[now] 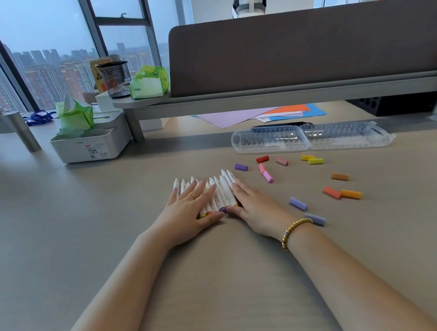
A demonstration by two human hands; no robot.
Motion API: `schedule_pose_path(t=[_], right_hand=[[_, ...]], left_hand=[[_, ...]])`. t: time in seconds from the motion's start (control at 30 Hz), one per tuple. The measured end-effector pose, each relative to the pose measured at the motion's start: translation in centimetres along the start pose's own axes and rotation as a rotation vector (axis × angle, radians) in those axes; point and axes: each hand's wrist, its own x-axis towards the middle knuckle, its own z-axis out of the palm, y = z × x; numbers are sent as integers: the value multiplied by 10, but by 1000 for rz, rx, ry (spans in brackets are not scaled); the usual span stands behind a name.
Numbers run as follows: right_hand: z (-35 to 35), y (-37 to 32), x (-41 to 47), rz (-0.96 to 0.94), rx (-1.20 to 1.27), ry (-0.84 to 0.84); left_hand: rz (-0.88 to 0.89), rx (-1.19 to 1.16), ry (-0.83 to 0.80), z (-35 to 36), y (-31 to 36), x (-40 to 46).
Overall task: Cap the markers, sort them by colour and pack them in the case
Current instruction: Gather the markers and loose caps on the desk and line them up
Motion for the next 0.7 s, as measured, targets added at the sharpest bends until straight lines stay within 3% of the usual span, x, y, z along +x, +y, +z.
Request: schedule_pose_path(t=[0.13, 0.4, 0.53, 0.7], right_hand=[[-10, -5, -8, -22, 75, 52], [-36, 40, -25, 38, 167, 336], [-44, 76, -40, 150, 167, 272], [-62, 90, -54, 228, 72, 126]], left_hand=[[4, -13, 12, 1, -2, 2], [-38, -282, 273, -16, 45, 37], [-20, -362, 274, -16, 71, 61], [-152, -283, 200, -19, 78, 91]])
